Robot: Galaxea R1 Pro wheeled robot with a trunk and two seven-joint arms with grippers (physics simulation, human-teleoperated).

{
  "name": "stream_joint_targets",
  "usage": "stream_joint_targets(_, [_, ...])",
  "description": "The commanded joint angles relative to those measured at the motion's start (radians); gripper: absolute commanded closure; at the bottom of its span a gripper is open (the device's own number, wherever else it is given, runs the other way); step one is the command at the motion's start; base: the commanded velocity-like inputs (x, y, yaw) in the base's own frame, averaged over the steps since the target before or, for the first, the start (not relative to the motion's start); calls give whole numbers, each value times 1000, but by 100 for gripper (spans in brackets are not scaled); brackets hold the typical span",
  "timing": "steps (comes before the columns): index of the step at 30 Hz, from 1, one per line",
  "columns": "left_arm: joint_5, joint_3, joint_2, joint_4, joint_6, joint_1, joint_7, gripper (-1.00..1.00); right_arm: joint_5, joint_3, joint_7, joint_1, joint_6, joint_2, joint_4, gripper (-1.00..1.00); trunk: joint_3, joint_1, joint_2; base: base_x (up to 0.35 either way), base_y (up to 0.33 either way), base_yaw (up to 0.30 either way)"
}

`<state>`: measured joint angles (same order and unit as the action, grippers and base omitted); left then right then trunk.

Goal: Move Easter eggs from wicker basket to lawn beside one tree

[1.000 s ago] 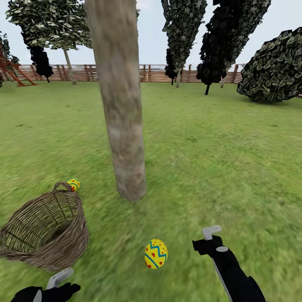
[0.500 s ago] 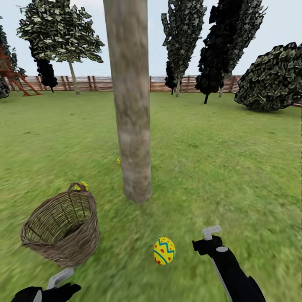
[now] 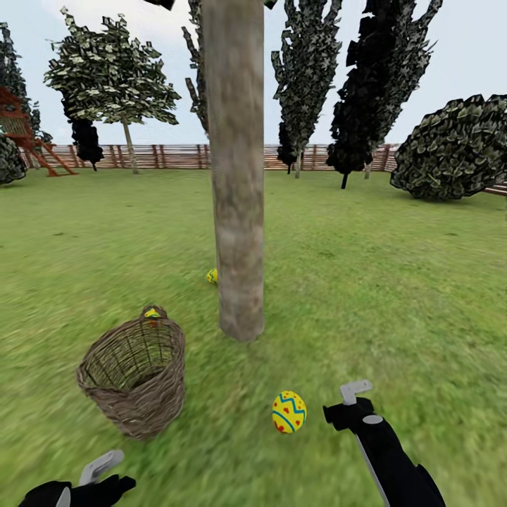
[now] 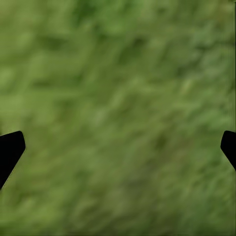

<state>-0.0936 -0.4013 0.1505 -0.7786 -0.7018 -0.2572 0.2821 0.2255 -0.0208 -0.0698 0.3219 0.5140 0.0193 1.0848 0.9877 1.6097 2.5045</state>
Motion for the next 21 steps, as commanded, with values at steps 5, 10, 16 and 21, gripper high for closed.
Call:
stream_joint_targets(5, [-10, -2, 0, 0, -7, 0, -1, -100, 11, -1, -7, 1, 6, 1, -2, -100, -18, -2, -1, -12, 15, 0])
stream_joint_targets(10, [-10, -2, 0, -1, -7, 0, -1, -100, 11, -1, -7, 1, 6, 1, -4, -100, -38, -5, -2, -1, 1, 0])
stream_joint_targets(16, [-8, -2, 0, 0, -8, 0, -1, -100, 12, -1, -7, 0, 6, 1, -19, -100, -61, -7, -3, 0, 0, 0])
stream_joint_targets(21, [-7, -3, 3, 0, -10, 0, -1, -100, 11, 1, -8, 1, 5, 2, -22, -100, -80, -10, -5, 0, 0, 0])
